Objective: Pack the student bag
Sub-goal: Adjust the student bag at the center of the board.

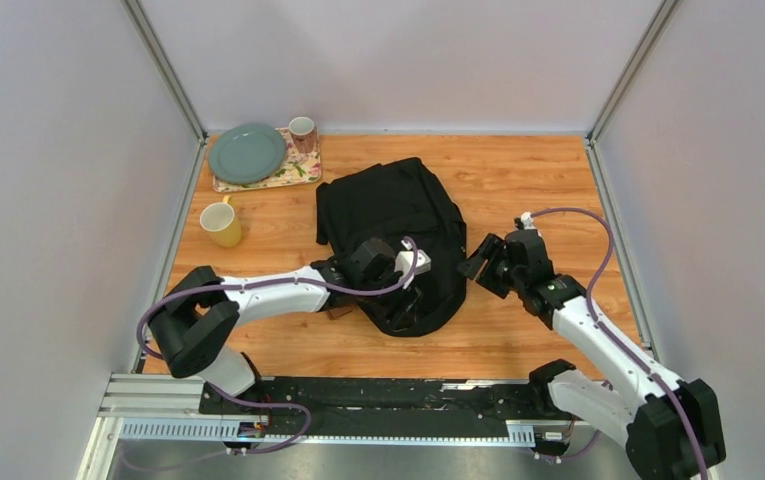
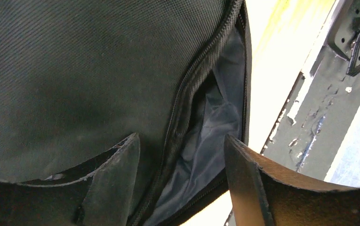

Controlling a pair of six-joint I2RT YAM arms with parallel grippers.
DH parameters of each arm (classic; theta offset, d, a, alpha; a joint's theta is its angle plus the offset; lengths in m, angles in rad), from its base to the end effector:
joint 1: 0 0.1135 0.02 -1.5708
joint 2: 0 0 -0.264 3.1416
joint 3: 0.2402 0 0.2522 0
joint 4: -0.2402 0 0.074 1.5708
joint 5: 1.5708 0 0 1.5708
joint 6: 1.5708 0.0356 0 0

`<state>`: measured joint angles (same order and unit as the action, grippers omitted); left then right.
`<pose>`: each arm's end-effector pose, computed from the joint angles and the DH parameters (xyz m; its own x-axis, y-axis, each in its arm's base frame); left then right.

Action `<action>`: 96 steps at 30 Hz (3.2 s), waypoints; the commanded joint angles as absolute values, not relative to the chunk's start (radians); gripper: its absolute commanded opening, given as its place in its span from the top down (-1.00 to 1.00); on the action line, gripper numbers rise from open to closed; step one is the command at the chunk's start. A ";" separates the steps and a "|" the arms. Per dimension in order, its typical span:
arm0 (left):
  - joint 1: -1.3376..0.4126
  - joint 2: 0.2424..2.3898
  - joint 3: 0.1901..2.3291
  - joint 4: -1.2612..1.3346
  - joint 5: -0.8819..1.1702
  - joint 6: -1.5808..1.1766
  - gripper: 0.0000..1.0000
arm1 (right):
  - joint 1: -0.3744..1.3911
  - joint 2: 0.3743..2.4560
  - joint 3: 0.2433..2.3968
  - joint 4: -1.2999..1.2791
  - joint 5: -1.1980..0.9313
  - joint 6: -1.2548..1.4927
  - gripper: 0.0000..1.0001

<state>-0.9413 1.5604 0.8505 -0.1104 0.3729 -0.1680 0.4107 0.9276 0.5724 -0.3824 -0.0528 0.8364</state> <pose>0.1751 -0.2624 0.1850 -0.5748 0.5248 -0.6279 0.8144 0.4414 -0.3767 0.1765 0.0789 0.2221 -0.7357 0.4881 -0.4696 0.1665 0.8024 0.5731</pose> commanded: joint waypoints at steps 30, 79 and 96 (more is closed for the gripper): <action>-0.741 1.117 0.391 -0.073 -0.193 -0.617 -0.59 | 0.225 1.292 0.729 -0.253 -0.364 0.667 -0.34; -0.627 0.865 0.549 -0.288 -0.008 -0.555 -0.67 | 0.615 0.721 0.154 0.054 0.172 1.328 0.97; -0.627 0.916 0.483 -0.212 0.158 -0.613 -0.68 | 0.272 1.049 0.658 -0.329 -0.142 0.651 -0.89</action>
<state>-0.6323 0.9276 0.5137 -0.2535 0.0868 -0.5816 0.4103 0.8864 0.5583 -0.3470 0.0948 0.8867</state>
